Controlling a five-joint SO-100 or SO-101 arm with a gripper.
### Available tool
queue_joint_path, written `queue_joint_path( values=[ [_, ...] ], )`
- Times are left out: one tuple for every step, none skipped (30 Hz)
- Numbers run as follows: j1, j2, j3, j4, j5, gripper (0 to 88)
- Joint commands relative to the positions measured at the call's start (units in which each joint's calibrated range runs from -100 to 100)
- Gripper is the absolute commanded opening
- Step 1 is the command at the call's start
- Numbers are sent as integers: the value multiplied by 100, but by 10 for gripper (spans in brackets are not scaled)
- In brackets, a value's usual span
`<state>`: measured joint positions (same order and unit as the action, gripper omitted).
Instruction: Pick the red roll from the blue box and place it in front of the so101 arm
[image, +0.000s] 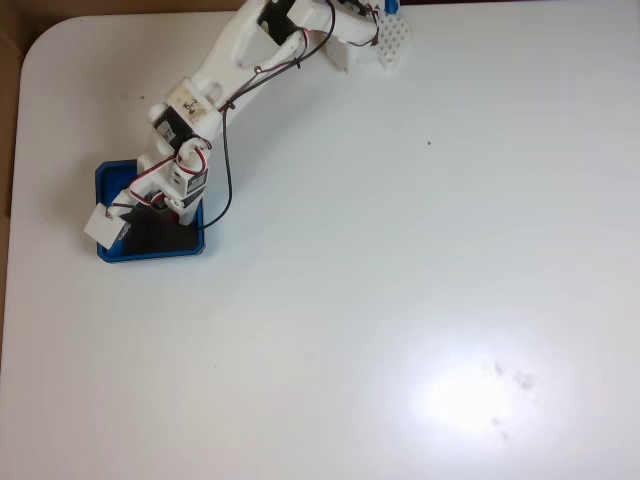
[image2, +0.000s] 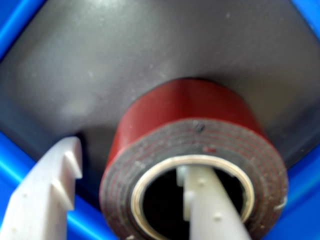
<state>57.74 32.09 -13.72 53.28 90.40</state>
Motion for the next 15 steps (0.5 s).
queue_joint_path(
  values=[
    [-93, -24, -164, -15, 58, 174],
    [-93, -15, -155, -15, 58, 174],
    [-93, -7, -146, -15, 58, 174],
    [-93, -7, -146, -15, 58, 174],
    [-93, -7, -146, -15, 58, 172],
    [-93, -7, -146, -15, 58, 166],
    [-93, -7, -146, -15, 58, 166],
    [-93, -7, -146, -7, 66, 164],
    [-93, 2, -146, -7, 66, 164],
    [-93, 2, -137, -7, 66, 164],
    [-93, 2, -137, -7, 66, 164],
    [-93, 2, -137, -7, 66, 164],
    [-93, 2, -137, 2, 66, 164],
    [-93, 2, -137, 2, 66, 163],
    [-93, 2, -137, 2, 66, 162]
  ],
)
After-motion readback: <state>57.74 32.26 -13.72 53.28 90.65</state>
